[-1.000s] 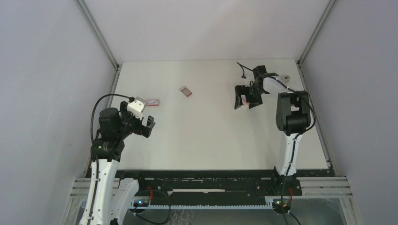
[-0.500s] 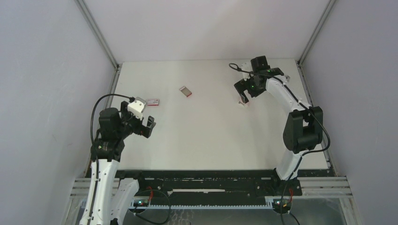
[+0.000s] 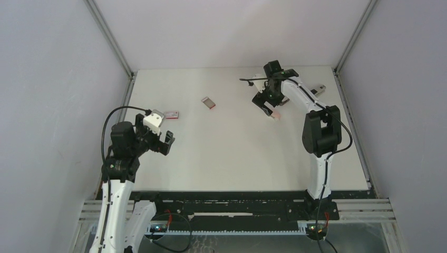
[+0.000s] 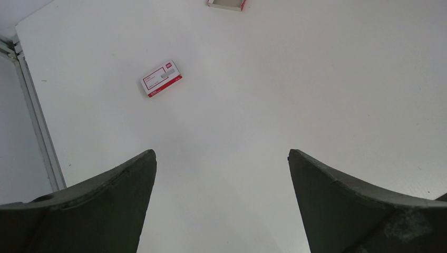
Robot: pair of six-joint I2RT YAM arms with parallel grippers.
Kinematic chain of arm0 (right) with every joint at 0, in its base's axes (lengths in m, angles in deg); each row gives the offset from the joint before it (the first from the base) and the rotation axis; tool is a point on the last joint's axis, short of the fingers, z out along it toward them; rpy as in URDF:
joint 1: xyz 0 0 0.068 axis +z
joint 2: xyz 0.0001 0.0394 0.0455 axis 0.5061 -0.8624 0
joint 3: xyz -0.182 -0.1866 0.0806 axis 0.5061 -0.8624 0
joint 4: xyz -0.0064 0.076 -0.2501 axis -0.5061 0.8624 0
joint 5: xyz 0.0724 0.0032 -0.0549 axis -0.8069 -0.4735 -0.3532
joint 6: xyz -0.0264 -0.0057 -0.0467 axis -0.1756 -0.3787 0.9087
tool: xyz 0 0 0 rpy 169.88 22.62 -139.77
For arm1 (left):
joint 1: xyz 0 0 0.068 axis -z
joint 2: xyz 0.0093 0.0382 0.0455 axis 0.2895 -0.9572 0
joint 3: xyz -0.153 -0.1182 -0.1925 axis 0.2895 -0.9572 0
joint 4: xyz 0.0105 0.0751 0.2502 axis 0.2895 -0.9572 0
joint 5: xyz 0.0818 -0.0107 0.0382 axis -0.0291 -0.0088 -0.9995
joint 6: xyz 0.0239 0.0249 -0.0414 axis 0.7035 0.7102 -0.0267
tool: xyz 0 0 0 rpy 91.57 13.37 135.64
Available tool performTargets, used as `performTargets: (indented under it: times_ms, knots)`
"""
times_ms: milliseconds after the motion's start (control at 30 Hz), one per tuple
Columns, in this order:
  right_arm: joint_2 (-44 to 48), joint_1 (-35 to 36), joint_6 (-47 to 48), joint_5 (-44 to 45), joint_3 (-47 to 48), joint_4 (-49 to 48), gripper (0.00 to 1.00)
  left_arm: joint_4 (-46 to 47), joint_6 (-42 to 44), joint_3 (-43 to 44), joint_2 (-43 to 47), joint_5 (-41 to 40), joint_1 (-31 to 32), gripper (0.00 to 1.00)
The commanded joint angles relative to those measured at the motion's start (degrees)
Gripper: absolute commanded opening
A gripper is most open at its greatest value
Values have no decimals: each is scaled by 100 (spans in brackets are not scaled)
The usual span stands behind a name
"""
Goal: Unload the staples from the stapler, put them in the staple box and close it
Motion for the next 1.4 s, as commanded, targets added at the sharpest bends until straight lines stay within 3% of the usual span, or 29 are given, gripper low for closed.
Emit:
performTargets:
  times_ms: [0,833,967,1367]
  knots:
    - [-100,-8,366,-45,262,216,91,50,92,-130,63,141,-33,100]
    - [-666,-69,696,-345,268,-128,64,37,113,-138,11,95,-29,100]
    - [-704,-88,741,-391,286,-122,54,42,118,-140,6,95,-34,100]
    - [-823,-133,761,-433,346,-115,44,36,116,-140,14,86,-33,100]
